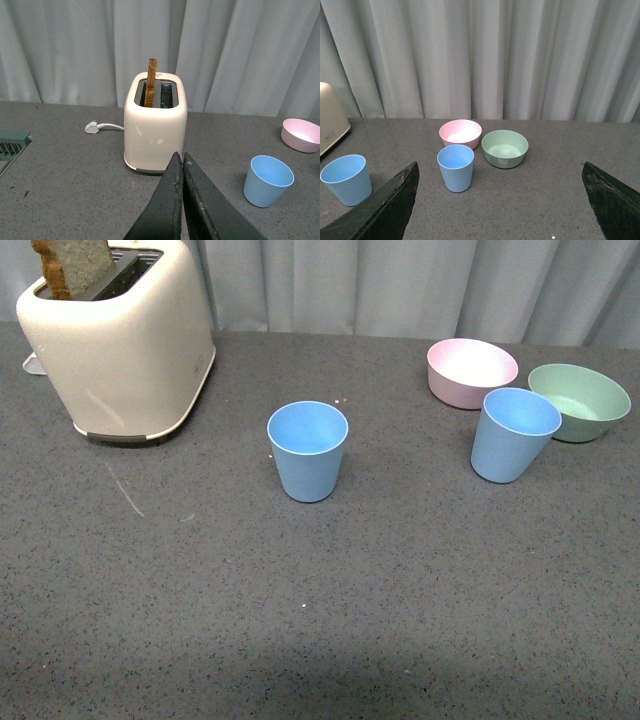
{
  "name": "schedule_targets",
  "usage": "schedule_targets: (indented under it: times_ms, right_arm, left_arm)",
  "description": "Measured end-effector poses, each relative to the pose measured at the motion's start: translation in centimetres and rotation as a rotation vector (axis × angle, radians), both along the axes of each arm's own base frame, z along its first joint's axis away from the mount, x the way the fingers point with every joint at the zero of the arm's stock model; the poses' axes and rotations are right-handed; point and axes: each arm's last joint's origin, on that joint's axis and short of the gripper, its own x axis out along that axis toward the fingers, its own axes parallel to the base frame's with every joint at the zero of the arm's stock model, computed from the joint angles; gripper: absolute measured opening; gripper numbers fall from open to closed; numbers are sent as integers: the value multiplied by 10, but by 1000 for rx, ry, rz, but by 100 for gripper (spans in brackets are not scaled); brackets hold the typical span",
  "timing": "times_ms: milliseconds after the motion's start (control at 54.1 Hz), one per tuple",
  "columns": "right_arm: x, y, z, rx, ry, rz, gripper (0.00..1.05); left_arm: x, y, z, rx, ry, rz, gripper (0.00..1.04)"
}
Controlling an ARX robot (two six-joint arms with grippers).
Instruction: Stack blue cups with both arms
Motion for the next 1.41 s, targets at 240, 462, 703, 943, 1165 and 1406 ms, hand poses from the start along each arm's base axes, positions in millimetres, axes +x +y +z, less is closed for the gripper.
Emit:
schedule_targets:
  times_ms: [240, 462, 703, 943, 1165, 1406]
  right_arm:
    - [0, 0, 0, 0, 0, 0, 95]
    - [0, 0, 0, 0, 0, 0, 95]
    - [0, 0, 0, 0, 0, 0, 95]
    - [2, -1, 3, -78, -31, -58, 95]
    - [48, 1, 15, -279, 64, -59, 95]
    - [141, 7, 16, -185, 284, -28, 95]
  left_arm:
    - [-6, 0, 0, 0, 0, 0, 4]
    - [-11, 0, 0, 0, 0, 0, 4]
    - [-23, 0, -3, 0, 5, -1, 4]
    - [-23, 0, -3, 0, 5, -1, 46]
    - [-23, 0, -3, 0, 5, -1, 83]
    - [-23, 0, -3, 2, 5, -1, 98]
